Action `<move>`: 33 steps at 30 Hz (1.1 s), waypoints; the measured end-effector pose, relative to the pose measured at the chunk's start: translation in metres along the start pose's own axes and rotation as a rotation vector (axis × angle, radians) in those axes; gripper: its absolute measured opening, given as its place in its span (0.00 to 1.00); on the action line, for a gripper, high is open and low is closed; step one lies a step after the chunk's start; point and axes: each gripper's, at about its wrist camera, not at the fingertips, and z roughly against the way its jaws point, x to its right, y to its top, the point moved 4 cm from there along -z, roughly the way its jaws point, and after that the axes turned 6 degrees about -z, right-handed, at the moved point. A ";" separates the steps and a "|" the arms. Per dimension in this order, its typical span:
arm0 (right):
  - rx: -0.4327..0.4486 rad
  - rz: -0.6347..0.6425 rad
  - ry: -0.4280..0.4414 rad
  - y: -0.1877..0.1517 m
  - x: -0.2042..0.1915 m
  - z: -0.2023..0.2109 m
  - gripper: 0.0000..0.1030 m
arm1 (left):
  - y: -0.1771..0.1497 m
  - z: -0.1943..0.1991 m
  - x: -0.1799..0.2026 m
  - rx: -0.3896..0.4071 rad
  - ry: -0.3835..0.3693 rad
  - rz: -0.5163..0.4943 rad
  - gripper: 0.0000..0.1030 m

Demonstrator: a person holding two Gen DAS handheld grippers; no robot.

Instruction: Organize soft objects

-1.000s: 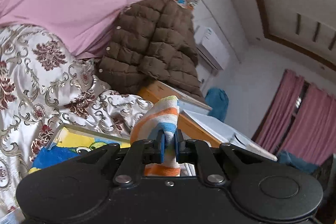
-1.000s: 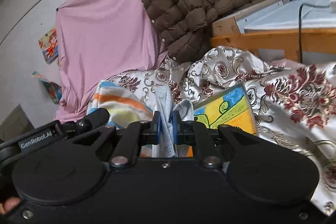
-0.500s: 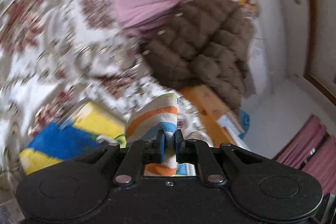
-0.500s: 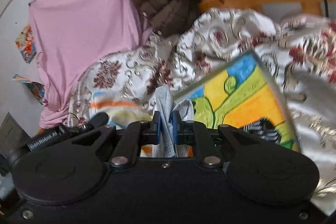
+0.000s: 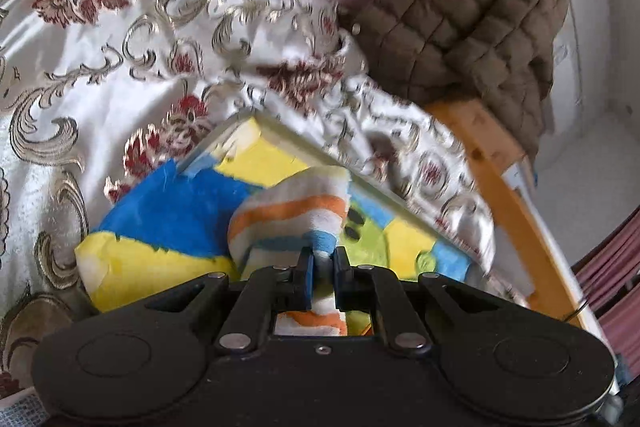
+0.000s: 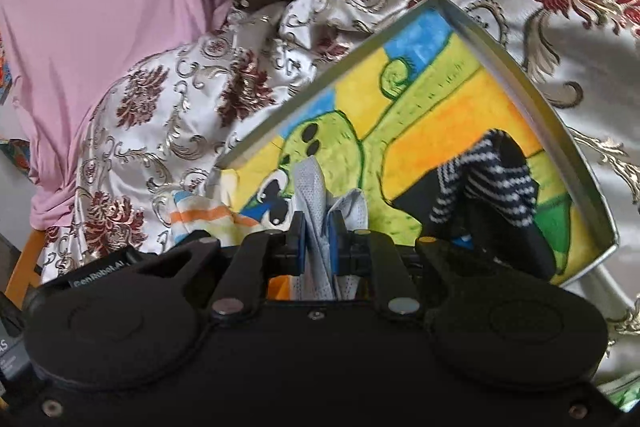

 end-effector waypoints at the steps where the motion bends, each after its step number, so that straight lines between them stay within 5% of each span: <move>1: 0.001 0.005 -0.006 0.000 0.000 0.001 0.06 | -0.002 -0.003 0.000 -0.022 0.008 -0.011 0.09; 5: 0.001 0.019 -0.023 -0.002 0.003 0.003 0.08 | -0.011 -0.013 0.000 -0.114 0.038 -0.050 0.10; 11: 0.000 0.038 -0.044 -0.004 0.009 0.019 0.14 | -0.015 -0.006 0.015 -0.138 0.034 -0.138 0.12; 13: 0.006 0.067 -0.051 -0.004 0.007 0.024 0.17 | -0.016 -0.003 0.022 -0.135 0.043 -0.172 0.20; 23: 0.065 0.072 -0.032 0.011 0.007 0.071 0.35 | -0.007 0.036 0.043 -0.077 0.028 -0.171 0.49; 33: 0.205 0.140 0.012 0.018 0.005 0.165 0.63 | -0.003 0.120 0.090 0.071 0.054 -0.343 0.68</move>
